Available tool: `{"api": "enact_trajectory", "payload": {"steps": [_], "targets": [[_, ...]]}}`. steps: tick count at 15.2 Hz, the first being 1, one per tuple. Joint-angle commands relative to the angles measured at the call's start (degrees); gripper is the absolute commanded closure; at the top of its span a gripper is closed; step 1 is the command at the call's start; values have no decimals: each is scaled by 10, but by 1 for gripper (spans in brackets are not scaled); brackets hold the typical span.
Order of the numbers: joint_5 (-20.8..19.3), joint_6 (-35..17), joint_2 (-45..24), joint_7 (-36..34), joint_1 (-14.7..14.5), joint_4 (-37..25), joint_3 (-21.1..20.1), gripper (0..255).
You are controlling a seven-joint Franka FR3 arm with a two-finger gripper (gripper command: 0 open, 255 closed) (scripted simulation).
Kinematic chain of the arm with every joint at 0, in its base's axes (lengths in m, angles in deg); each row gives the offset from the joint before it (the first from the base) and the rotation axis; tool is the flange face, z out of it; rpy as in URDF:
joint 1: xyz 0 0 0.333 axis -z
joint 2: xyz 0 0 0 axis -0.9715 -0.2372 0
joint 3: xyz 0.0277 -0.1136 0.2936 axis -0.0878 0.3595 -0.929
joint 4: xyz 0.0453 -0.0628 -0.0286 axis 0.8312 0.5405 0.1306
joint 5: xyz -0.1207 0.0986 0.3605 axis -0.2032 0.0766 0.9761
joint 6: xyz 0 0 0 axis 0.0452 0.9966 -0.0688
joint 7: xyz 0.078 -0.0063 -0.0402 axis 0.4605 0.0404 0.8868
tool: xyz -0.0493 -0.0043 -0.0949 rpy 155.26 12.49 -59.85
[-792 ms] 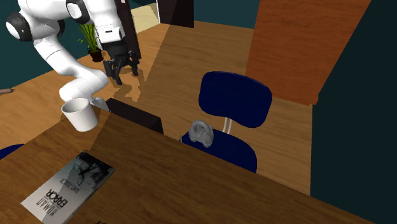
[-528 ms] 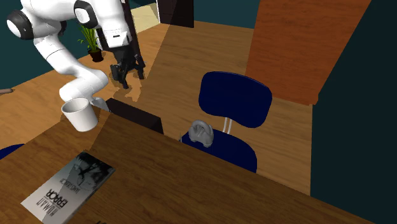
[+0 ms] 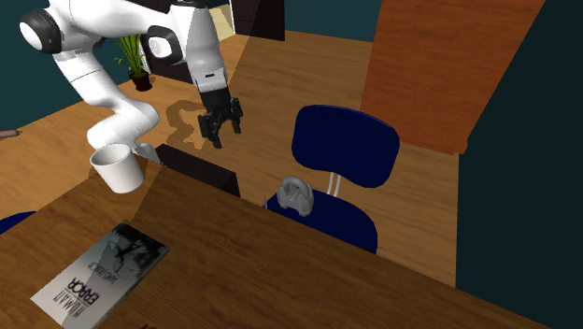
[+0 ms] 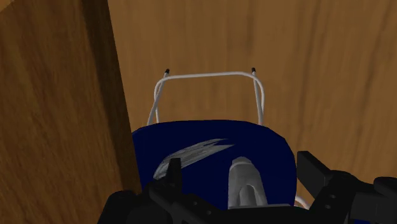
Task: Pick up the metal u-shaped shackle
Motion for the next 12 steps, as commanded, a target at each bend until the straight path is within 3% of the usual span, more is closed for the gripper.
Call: {"api": "enact_trajectory", "payload": {"steps": [1,12], "targets": [[-6,-25,-45,-5,2,-23,-4,0],[-54,-107,-279,-47,2,-185,-25,0]]}}
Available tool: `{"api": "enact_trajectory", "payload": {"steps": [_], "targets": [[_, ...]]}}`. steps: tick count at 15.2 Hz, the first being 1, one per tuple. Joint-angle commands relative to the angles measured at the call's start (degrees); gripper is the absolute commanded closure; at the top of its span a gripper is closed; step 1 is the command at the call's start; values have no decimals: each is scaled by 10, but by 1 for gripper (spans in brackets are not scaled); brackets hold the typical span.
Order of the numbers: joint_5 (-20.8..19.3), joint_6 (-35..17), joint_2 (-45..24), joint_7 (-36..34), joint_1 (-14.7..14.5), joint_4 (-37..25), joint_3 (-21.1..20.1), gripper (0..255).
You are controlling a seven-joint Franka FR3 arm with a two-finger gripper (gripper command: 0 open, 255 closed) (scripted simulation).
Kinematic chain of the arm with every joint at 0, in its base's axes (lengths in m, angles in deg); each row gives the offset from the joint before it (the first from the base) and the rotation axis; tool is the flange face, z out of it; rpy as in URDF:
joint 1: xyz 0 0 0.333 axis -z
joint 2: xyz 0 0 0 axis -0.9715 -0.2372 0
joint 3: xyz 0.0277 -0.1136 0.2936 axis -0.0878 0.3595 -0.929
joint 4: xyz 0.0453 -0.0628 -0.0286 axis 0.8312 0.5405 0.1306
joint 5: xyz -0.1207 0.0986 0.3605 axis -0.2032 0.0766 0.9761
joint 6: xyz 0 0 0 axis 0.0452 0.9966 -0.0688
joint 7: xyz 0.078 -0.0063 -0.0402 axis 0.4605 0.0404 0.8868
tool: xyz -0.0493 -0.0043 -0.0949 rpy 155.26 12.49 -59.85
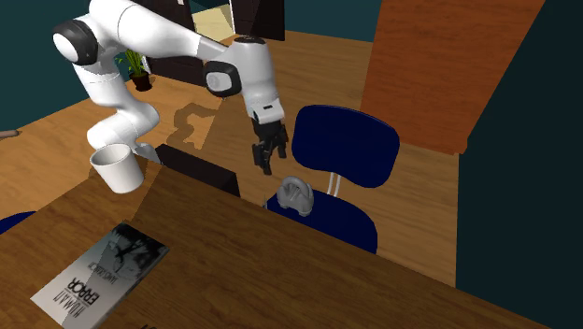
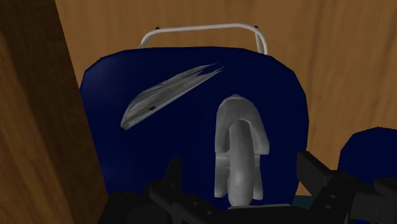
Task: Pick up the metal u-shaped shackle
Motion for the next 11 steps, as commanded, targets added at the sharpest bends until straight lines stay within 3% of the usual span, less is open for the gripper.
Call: {"api": "enact_trajectory", "payload": {"steps": [1,4,11], "targets": [[-12,-10,-49,-7,-2,-41,-2,0],[-25,-14,-107,-16,-7,-97,-2,0],[-33,-63,-120,-26,-7,-61,0,0]]}}
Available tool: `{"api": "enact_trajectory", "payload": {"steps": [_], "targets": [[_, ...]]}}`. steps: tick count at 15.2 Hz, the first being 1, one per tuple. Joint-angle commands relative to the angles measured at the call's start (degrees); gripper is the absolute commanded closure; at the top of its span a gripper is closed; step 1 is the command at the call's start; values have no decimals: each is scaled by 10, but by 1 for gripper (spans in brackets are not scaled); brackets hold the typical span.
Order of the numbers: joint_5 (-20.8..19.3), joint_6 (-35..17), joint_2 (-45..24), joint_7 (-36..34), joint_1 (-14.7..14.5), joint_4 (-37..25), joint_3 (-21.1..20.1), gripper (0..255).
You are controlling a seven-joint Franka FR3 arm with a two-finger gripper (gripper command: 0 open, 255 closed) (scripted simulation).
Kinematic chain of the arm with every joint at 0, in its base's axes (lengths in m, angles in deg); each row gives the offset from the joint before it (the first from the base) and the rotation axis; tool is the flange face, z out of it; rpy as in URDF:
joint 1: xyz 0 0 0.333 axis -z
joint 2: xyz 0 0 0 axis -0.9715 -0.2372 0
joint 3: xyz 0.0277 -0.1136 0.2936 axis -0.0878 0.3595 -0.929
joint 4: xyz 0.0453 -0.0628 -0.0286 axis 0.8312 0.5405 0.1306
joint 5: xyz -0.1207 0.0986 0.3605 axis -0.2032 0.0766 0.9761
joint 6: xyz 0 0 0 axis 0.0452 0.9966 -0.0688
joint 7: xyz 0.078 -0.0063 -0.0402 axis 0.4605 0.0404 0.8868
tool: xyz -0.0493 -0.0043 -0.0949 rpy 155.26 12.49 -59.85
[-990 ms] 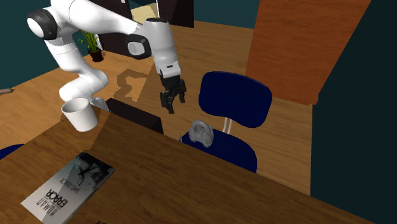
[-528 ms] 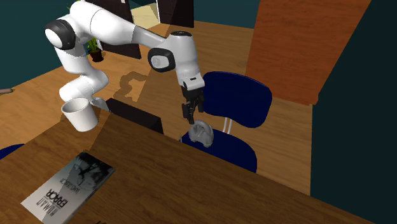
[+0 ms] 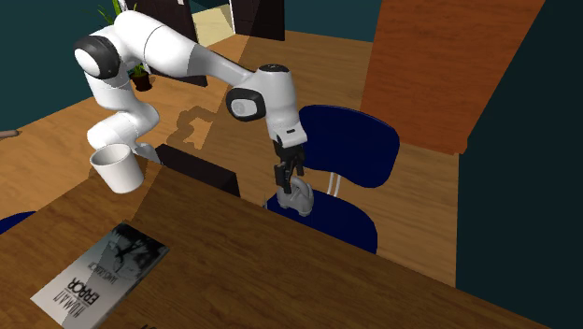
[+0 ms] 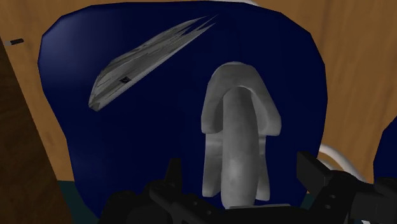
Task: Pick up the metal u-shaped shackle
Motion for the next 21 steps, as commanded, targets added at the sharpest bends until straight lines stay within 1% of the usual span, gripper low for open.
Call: {"api": "enact_trajectory", "payload": {"steps": [1,2,3,12,21], "targets": [[-2,-11,-3,-2,0,8,1,0],[-2,-11,-3,-2,0,8,1,0],[-2,-12,-2,-1,1,10,1,255],[-2,-11,-3,-2,0,8,1,255],[8,52,14,11,0,-39,-2,255]]}}
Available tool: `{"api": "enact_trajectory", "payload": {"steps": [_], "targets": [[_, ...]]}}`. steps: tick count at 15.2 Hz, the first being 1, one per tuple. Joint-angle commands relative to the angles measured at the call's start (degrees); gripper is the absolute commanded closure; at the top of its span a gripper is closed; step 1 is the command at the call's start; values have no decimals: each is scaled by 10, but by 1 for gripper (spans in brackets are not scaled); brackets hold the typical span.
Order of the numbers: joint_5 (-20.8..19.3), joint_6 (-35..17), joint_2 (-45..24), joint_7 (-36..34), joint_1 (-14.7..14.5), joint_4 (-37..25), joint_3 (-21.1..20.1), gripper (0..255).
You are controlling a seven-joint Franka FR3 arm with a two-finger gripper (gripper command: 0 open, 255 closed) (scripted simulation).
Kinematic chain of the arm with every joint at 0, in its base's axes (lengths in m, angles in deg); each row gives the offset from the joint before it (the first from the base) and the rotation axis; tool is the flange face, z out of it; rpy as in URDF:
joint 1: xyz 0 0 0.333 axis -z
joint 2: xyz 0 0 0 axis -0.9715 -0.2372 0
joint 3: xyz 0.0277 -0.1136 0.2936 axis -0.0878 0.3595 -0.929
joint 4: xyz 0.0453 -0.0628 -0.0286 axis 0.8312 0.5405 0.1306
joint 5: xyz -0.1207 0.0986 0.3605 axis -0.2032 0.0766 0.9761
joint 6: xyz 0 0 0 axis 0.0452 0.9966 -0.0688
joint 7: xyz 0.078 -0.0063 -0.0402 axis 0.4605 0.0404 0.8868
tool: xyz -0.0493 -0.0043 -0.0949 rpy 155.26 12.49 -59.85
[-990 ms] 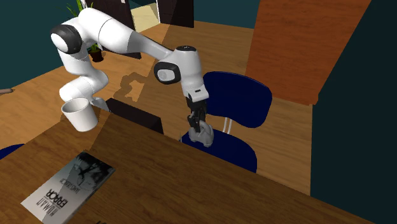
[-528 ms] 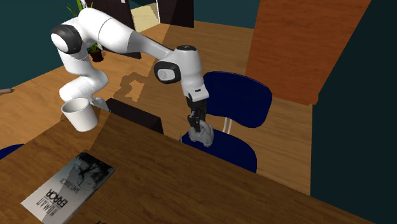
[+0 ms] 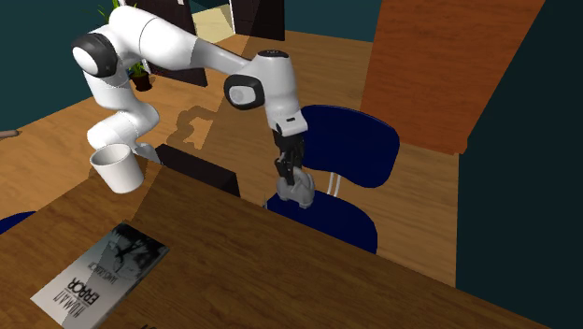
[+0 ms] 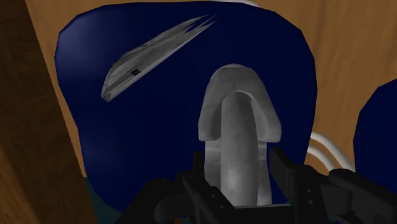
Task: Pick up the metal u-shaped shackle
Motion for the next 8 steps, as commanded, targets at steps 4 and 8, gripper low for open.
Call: {"api": "enact_trajectory", "payload": {"steps": [4,8], "targets": [[5,37,6,7,0,-31,-1,255],[6,52,8,9,0,-45,-1,255]]}}
